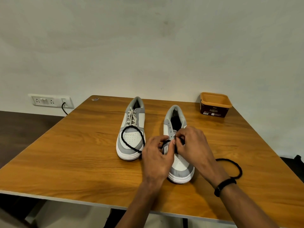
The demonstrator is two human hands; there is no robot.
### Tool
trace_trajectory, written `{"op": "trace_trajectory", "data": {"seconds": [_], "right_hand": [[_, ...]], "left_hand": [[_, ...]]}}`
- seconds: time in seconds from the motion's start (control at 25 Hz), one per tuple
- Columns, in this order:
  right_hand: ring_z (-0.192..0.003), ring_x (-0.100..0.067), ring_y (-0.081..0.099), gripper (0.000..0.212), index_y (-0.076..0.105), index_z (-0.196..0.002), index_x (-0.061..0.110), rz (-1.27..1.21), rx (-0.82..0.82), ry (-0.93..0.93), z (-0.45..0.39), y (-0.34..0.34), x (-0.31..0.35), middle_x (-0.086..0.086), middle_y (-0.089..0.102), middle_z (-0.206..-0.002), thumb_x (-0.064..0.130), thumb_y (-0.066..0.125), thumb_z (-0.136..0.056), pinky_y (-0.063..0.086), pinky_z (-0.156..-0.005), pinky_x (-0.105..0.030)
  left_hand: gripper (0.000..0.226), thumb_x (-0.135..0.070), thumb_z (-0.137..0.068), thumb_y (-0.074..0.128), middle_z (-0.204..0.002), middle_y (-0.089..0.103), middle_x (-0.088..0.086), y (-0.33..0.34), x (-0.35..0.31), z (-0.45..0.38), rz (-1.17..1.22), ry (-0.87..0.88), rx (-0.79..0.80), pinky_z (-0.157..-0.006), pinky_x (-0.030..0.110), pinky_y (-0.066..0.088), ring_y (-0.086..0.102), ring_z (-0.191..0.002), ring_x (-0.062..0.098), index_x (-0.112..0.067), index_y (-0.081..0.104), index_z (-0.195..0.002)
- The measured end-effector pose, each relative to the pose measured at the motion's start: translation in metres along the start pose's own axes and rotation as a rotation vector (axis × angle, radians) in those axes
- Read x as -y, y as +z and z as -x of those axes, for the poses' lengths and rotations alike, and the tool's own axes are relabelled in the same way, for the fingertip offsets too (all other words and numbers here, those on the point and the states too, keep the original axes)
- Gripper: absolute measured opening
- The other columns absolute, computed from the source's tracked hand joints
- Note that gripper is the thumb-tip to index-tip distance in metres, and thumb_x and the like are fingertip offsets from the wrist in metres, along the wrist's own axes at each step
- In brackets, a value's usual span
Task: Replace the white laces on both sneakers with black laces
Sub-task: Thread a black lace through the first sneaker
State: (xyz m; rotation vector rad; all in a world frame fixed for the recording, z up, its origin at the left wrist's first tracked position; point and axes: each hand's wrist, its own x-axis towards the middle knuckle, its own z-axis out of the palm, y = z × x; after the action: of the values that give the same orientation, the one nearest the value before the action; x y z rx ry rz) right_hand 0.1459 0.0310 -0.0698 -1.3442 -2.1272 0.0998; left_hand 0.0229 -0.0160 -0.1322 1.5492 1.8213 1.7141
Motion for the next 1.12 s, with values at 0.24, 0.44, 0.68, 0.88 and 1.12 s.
{"op": "trace_trajectory", "data": {"seconds": [0.24,0.44,0.68,0.88,1.12], "right_hand": [[-0.074,-0.007,0.062,0.008,0.08,-0.089,0.02,-0.254,0.104,0.016,-0.005,0.011,-0.019,0.008,0.068,-0.084,0.014,0.076,-0.093,0.046,-0.062,-0.016],[-0.069,-0.013,0.059,0.02,0.078,-0.091,0.028,-0.741,0.079,0.137,0.004,0.023,-0.034,-0.003,0.072,-0.088,0.009,0.075,-0.094,0.055,-0.063,-0.023],[-0.066,-0.018,0.06,0.014,0.079,-0.093,0.024,-0.748,0.064,0.166,0.004,0.03,-0.036,-0.003,0.071,-0.086,0.011,0.075,-0.095,0.056,-0.062,-0.031],[-0.069,-0.006,0.06,0.014,0.078,-0.095,0.024,-0.625,-0.01,0.106,0.005,0.037,-0.034,0.011,0.068,-0.085,0.01,0.075,-0.095,0.054,-0.062,-0.025],[-0.076,-0.009,0.063,0.013,0.08,-0.107,0.022,-0.746,-0.035,0.096,0.01,0.04,-0.035,0.015,0.069,-0.092,0.018,0.073,-0.097,0.054,-0.066,-0.025]], "left_hand": [[0.033,-0.048,-0.097,0.07,-0.114,0.066,-0.013,0.0,0.005,0.002,0.0,-0.003,-0.015,-0.084,0.026,0.06,0.066,-0.102,0.003,-0.026,0.074,-0.121],[0.032,-0.05,-0.097,0.07,-0.114,0.066,-0.015,0.001,0.001,0.001,-0.012,-0.013,0.001,-0.084,0.023,0.059,0.066,-0.103,0.002,-0.028,0.074,-0.121],[0.03,-0.045,-0.097,0.071,-0.112,0.067,-0.013,0.002,0.003,0.0,0.01,0.015,-0.01,-0.082,0.024,0.06,0.067,-0.1,0.002,-0.025,0.075,-0.119],[0.033,-0.048,-0.099,0.066,-0.116,0.064,-0.014,0.002,0.006,0.0,0.009,0.049,-0.002,-0.082,0.029,0.061,0.066,-0.103,0.003,-0.029,0.073,-0.125],[0.035,-0.051,-0.101,0.061,-0.116,0.063,-0.017,0.0,0.004,-0.001,0.042,0.042,-0.002,-0.081,0.029,0.061,0.067,-0.103,0.003,-0.029,0.071,-0.126]]}}
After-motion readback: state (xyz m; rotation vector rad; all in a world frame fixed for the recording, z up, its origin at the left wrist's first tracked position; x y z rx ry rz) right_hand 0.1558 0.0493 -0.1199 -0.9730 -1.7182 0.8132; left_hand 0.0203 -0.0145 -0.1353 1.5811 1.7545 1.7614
